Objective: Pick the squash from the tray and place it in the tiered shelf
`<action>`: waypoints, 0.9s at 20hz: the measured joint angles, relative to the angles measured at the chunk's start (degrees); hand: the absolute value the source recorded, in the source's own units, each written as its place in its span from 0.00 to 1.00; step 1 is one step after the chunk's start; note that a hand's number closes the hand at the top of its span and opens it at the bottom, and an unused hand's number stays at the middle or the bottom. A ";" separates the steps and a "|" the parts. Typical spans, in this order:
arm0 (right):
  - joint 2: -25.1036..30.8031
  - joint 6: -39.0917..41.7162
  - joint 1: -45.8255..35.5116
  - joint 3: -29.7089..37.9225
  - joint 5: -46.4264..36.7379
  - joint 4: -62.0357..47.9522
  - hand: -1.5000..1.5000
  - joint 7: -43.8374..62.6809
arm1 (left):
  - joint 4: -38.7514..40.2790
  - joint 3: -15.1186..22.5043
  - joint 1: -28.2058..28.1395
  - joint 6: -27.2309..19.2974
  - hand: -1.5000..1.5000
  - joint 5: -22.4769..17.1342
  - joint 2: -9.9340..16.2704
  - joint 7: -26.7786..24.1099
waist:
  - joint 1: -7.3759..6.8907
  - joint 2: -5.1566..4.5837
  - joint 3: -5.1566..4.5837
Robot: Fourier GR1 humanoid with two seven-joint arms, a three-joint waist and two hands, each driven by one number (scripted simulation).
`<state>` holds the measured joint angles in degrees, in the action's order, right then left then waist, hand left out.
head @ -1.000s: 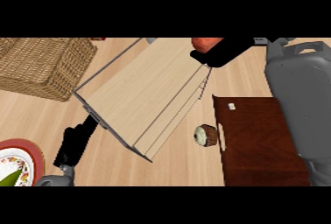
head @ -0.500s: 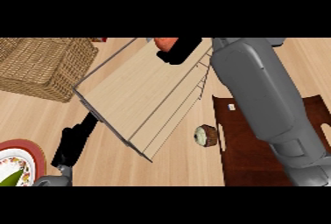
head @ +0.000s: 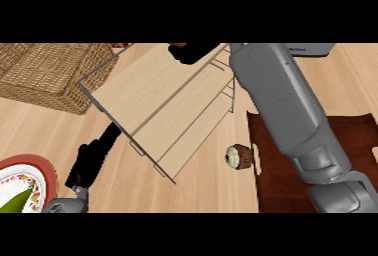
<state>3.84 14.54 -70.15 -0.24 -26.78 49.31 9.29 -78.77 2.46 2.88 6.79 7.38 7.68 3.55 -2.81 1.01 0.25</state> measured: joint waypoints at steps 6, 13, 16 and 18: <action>-1.84 0.10 0.31 4.61 13.53 -3.23 0.00 1.23 | 0.53 0.10 0.52 0.72 0.50 -0.16 0.17 -0.39 | -1.49 0.06 -0.59; -3.49 -9.23 -0.82 8.11 22.86 -6.01 0.00 1.83 | 0.32 -0.62 -0.04 0.69 0.50 -0.43 0.55 -0.22 | -0.17 -0.69 -0.74; -2.48 -14.26 -0.83 11.52 23.71 -6.63 0.00 2.23 | -0.10 -0.82 -0.79 0.56 0.50 -0.49 0.64 -0.30 | 0.45 -1.13 -0.76; -0.62 -16.76 0.17 13.75 24.33 -6.69 0.00 1.70 | -0.33 -1.21 -1.58 0.59 0.50 -0.73 0.89 -0.67 | 0.80 -1.37 -0.69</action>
<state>3.22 -2.22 -69.98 13.51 -2.45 42.62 10.99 -79.10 1.24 1.30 7.38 6.65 8.57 2.88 -2.01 -0.36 -0.45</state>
